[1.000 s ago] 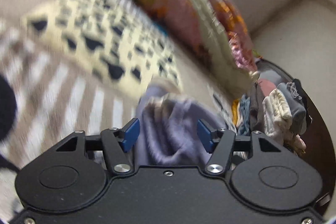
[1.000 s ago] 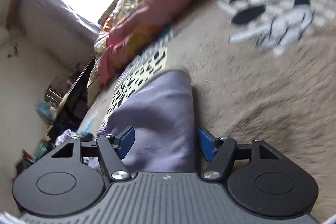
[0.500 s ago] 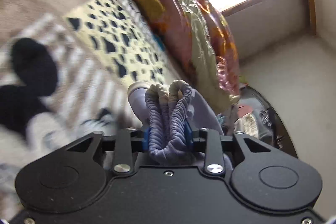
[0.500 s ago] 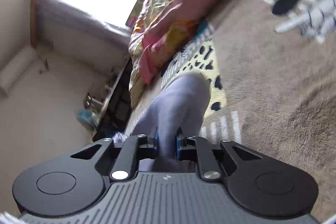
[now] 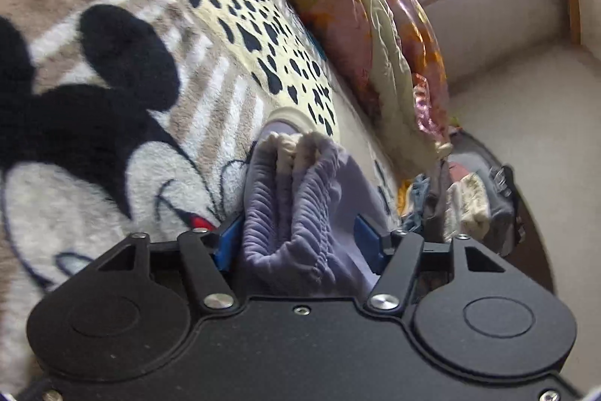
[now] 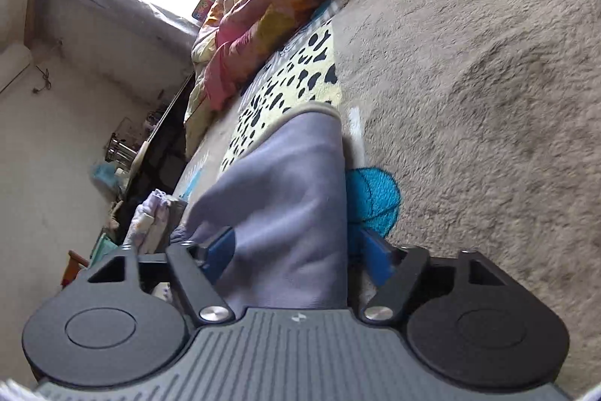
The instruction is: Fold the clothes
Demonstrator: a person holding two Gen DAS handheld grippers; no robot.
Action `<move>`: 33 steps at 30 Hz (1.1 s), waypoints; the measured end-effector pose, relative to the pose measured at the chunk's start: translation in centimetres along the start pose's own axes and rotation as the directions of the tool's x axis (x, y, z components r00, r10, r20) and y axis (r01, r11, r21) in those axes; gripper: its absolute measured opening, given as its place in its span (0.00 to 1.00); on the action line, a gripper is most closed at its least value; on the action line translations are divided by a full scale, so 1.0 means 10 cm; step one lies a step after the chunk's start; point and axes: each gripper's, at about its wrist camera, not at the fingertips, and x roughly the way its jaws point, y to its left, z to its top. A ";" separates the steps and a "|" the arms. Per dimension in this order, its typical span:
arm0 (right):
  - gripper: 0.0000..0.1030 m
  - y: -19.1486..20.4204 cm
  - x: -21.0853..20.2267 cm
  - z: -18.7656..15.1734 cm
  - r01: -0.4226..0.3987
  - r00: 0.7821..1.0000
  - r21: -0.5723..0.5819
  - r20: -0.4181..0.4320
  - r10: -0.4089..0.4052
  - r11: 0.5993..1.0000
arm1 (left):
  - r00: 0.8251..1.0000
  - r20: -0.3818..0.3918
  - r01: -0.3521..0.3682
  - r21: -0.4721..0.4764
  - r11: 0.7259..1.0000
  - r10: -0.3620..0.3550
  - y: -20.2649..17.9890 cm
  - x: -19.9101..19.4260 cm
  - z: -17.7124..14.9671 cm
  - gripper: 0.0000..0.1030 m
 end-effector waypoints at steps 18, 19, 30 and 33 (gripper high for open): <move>0.21 1.14 1.06 0.25 -0.214 0.976 -0.183 -0.073 0.204 0.960 | 0.946 0.298 0.188 -0.187 0.964 -0.126 0.69 -0.87 0.62 0.24; 0.21 1.26 1.17 0.25 -0.230 0.972 -0.195 -0.091 0.216 0.953 | 0.935 0.332 0.201 -0.204 0.958 -0.126 0.78 -0.96 0.66 0.24; 0.21 1.98 2.18 -0.01 -0.280 0.943 -0.290 -0.261 0.206 0.915 | 0.806 0.589 0.241 -0.246 0.939 -0.052 1.21 -1.61 0.80 0.24; 0.21 2.11 2.32 -0.04 -0.290 0.941 -0.314 -0.266 0.210 0.904 | 0.784 0.621 0.200 -0.259 0.945 0.005 1.22 -1.66 0.79 0.25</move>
